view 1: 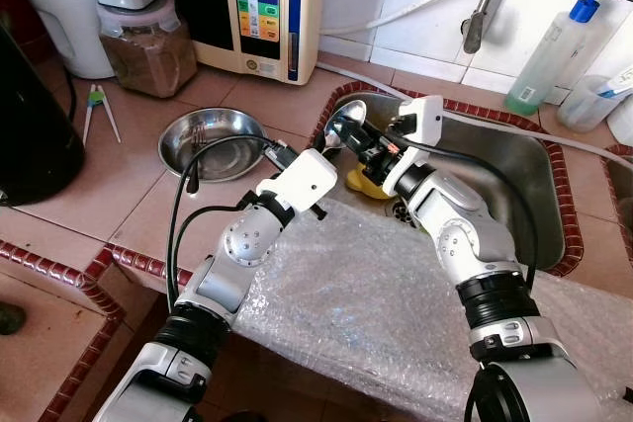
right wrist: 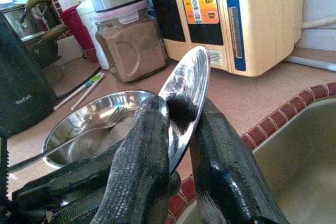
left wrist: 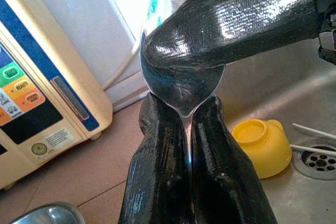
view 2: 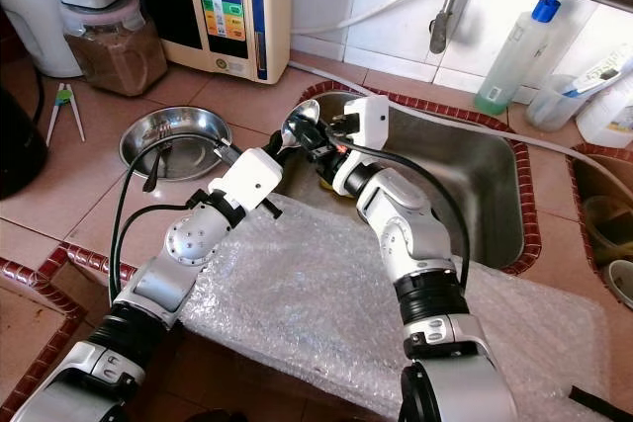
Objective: Kitchen organization
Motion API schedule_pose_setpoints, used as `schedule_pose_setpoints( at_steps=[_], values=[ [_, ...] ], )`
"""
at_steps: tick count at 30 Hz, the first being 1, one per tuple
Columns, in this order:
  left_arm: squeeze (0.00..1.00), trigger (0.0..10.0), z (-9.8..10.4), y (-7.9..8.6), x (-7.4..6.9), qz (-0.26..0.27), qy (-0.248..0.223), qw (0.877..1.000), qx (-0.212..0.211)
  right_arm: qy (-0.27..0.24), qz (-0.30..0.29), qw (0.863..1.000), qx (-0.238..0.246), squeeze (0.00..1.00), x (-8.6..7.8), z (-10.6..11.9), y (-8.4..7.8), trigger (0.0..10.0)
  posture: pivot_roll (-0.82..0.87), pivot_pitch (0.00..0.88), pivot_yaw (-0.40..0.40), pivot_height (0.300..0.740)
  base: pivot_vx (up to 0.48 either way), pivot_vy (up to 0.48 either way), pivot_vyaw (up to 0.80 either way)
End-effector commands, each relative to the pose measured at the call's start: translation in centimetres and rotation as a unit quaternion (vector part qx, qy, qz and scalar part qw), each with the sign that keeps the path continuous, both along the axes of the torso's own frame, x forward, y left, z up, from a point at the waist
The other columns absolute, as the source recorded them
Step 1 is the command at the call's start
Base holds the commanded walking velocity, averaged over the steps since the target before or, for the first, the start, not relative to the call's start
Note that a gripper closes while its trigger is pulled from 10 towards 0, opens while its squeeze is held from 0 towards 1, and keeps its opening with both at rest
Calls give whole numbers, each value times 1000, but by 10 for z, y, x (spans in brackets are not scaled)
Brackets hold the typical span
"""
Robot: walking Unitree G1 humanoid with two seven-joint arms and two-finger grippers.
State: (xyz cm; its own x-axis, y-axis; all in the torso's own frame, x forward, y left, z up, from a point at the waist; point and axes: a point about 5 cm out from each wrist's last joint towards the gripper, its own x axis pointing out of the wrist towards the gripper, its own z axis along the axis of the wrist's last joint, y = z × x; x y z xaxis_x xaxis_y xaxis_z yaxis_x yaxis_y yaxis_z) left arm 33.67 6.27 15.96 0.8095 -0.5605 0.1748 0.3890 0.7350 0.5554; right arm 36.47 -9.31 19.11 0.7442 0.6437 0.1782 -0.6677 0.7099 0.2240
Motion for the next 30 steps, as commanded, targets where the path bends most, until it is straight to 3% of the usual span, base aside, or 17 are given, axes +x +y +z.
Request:
schedule_pose_setpoints(
  at_steps=[1,2,3,4,11,17,30],
  values=[
    [0,2706,15,-18,-10,-54,-51,997,-1,23,-125,992,-10,0,12,-3,-40,0,43,102,-43,740,0,0,0],
    [404,5059,14,-19,-9,-61,-39,997,-4,22,-130,991,-14,0,13,-3,-41,0,42,103,-44,740,0,0,0],
    [404,5059,14,-19,-9,-61,-39,997,-4,22,-130,991,-14,0,13,-3,-41,0,42,103,-44,740,0,0,0],
    [1000,10000,14,-19,-10,-68,-32,997,-9,17,-133,991,-23,0,13,-3,-42,0,40,104,-44,740,0,0,0],
    [1000,10000,12,-17,-10,-69,-26,997,-15,16,-138,990,-23,0,12,-5,-43,0,42,109,-46,740,0,0,0],
    [1000,10000,9,-19,-12,-83,-12,996,-16,0,-152,988,-4,0,15,5,-47,0,43,108,-46,740,0,0,0],
    [1000,10000,4,-20,-14,-101,13,995,-7,17,-232,972,26,0,22,6,-67,0,42,107,-49,740,0,0,0]
  ],
)
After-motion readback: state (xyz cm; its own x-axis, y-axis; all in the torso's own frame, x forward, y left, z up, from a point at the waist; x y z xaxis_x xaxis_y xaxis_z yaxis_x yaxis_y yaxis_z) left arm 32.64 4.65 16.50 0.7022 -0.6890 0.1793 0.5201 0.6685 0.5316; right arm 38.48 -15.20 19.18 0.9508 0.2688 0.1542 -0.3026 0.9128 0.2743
